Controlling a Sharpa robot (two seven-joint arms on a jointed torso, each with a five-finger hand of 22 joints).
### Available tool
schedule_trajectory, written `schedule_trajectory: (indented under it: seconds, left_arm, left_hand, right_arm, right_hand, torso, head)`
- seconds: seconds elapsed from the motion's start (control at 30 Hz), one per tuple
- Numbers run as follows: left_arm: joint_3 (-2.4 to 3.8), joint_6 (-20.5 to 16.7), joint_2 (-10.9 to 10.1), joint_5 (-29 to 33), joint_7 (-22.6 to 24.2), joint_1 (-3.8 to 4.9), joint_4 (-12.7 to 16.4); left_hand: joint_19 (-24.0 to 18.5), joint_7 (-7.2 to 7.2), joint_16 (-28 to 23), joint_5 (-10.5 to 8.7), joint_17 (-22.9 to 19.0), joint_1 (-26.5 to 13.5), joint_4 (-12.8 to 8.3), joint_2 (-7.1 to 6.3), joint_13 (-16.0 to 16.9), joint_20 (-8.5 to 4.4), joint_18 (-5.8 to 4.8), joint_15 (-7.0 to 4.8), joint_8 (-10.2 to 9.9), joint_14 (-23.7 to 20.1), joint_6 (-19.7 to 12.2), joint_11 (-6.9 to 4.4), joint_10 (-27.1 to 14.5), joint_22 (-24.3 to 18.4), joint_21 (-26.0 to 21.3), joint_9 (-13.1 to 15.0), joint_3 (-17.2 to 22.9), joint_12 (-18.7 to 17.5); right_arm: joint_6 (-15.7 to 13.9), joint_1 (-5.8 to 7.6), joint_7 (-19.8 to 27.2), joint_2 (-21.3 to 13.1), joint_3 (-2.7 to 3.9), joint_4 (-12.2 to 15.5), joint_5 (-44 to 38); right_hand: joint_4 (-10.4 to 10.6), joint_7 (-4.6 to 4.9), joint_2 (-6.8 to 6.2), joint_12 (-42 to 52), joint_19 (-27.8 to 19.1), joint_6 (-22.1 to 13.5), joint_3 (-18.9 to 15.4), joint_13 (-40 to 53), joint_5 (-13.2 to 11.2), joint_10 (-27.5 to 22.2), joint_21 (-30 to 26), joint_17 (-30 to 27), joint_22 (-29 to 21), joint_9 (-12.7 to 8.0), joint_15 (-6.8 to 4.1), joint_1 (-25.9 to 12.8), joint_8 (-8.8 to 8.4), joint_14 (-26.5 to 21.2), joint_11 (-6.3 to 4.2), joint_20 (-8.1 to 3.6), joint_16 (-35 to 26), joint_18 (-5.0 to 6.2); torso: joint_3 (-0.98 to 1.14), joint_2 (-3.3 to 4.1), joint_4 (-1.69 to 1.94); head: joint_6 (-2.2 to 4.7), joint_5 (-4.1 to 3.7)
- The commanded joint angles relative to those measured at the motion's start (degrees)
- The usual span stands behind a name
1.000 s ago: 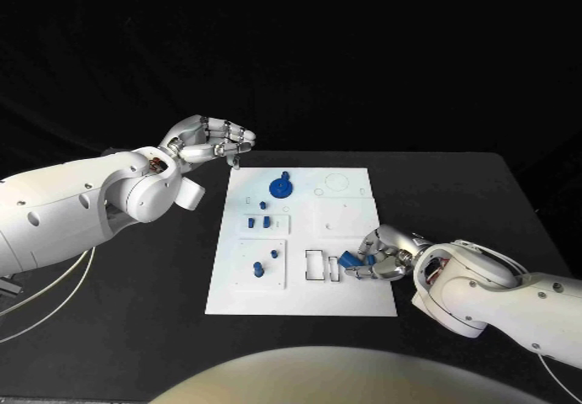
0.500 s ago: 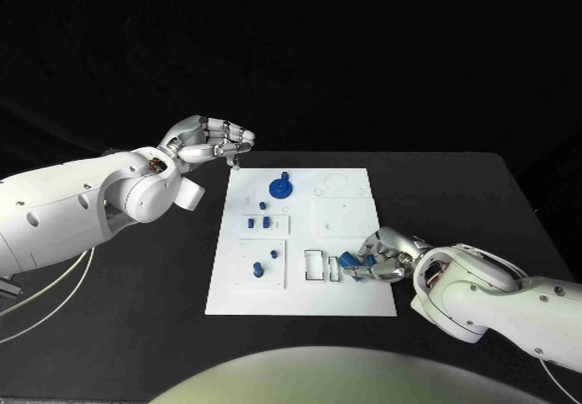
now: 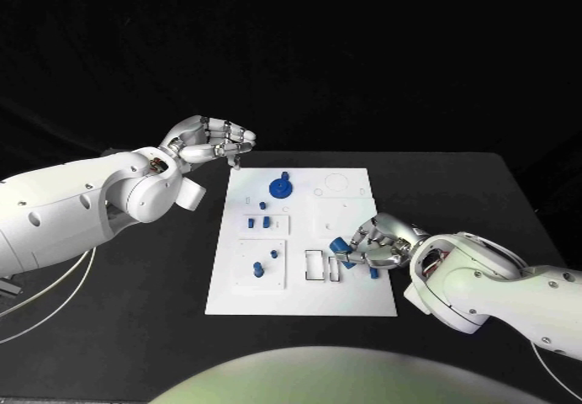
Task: Assemble the parts on the task board
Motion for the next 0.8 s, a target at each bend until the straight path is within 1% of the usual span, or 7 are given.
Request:
schedule_trajectory:
  seconds: [0.03,0.17,0.23,0.33,0.53,0.7,0.8]
  left_arm:
    - [0.03,0.8,0.1,0.1,0.3,0.02,0.1]
    - [0.03,0.9,0.2,0.1,0.2,0.02,0.1]
    - [0.03,1.0,0.3,0.1,0.1,0.02,0.1]
    - [0.03,1.1,0.3,0.1,0.1,0.02,0.2]
    - [0.03,1.1,0.3,0.1,0.0,0.03,0.2]
    - [0.03,1.1,0.3,0.1,0.0,0.03,0.3]
    - [0.03,1.0,0.3,0.1,0.0,0.03,0.3]
  left_hand:
    - [-0.3,-0.08,0.2,0.33,-0.1,0.0,-0.3,0.53,-0.1,0.04,0.84,0.14,0.2,-0.4,-0.5,-0.11,-0.4,0.1,0.0,0.0,0.0,0.4]
    - [-0.3,-0.08,0.2,0.33,-0.1,0.0,-0.3,0.53,-0.1,0.04,0.84,0.14,0.2,-0.4,-0.5,-0.11,-0.4,0.1,0.0,0.0,0.0,0.4]
    - [-0.3,-0.07,0.3,0.33,-0.1,-0.1,-0.3,0.57,-0.1,0.06,0.84,0.14,0.3,-0.5,-0.5,-0.1,-0.4,0.1,0.0,0.0,0.0,0.4]
    - [-0.3,-0.07,0.3,0.33,-0.1,-0.1,-0.3,0.57,-0.1,0.06,0.84,0.15,0.3,-0.5,-0.5,-0.1,-0.4,0.1,0.0,0.0,0.0,0.4]
    - [-0.3,-0.05,0.3,0.34,-0.1,-0.2,-0.2,0.67,-0.1,0.07,0.84,0.17,0.3,-0.5,-0.5,-0.08,-0.5,0.0,0.0,0.0,0.0,0.5]
    - [-0.3,-0.05,0.3,0.34,-0.1,-0.2,-0.2,0.67,-0.1,0.07,0.84,0.17,0.3,-0.5,-0.5,-0.08,-0.5,0.0,0.0,0.0,0.0,0.5]
    - [-0.3,-0.05,0.3,0.34,-0.1,-0.2,-0.2,0.67,-0.1,0.07,0.84,0.17,0.3,-0.5,-0.5,-0.08,-0.5,0.0,0.0,0.0,0.0,0.5]
  right_arm:
    - [1.5,0.05,-0.3,1.2,0.0,-0.6,2.4]
    - [3.5,-0.27,-0.6,3.0,-0.01,-1.3,3.1]
    - [4.2,-0.48,-0.8,3.8,-0.01,-1.7,3.3]
    - [4.9,-0.8,-1.1,5.0,-0.01,-2.4,3.5]
    - [4.9,-1.1,-1.9,6.7,-0.02,-3.6,2.4]
    - [4.5,-1.2,-2.6,7.5,-0.02,-4.2,1.5]
    - [4.2,-1.22,-3.0,7.7,-0.02,-4.6,0.8]
  right_hand:
    - [0.0,-0.29,0.53,-0.1,5.0,0.8,-0.4,6.6,0.2,0.9,0.0,4.8,14.3,0.1,-0.37,-0.1,0.22,3.9,-0.39,-0.44,0.3,-0.69]
    - [0.0,-0.33,0.61,-0.2,5.0,0.8,-0.5,6.6,0.2,0.9,0.0,4.7,14.3,0.1,-0.42,-0.4,0.25,3.9,-0.42,-0.49,0.3,-0.67]
    - [0.0,-0.35,0.65,-0.4,4.9,0.8,-0.8,6.4,0.2,0.8,-0.2,4.6,14.3,0.1,-0.46,-0.8,0.26,3.9,-0.46,-0.55,0.2,-0.63]
    - [0.0,-0.42,0.71,-0.5,4.9,1.0,-0.9,6.3,0.2,0.8,-0.2,4.4,14.3,0.2,-0.5,-1.0,0.34,3.8,-0.5,-0.6,0.2,-0.64]
    - [0.0,-0.57,1.01,-0.4,4.9,1.3,-1.3,6.5,0.2,0.9,-0.1,4.4,14.3,0.3,-0.62,-1.8,0.55,3.8,-0.64,-0.71,0.1,-0.65]
    - [0.0,-0.66,1.18,-0.4,5.0,1.4,-1.5,6.5,0.2,0.9,0.0,4.5,14.3,0.4,-0.69,-2.3,0.67,3.8,-0.72,-0.78,0.1,-0.68]
    - [0.0,-0.73,1.3,-0.5,5.1,1.5,-1.7,6.5,0.2,0.9,0.2,4.5,14.4,0.4,-0.75,-2.6,0.76,3.8,-0.78,-0.83,0.1,-0.71]
  torso:
    - [-0.02,0.05,0.05]
    - [0.0,0.07,-0.09]
    - [0.0,0.12,0.05]
    - [0.0,0.13,0.09]
    - [-0.09,0.13,0.06]
    - [-0.03,0.16,0.1]
    - [-0.01,0.13,0.0]
  head:
    - [0.0,0.21]
    - [0.0,0.37]
    - [0.0,0.34]
    - [0.0,0.43]
    - [0.0,0.59]
    - [0.0,0.76]
    - [0.0,0.88]
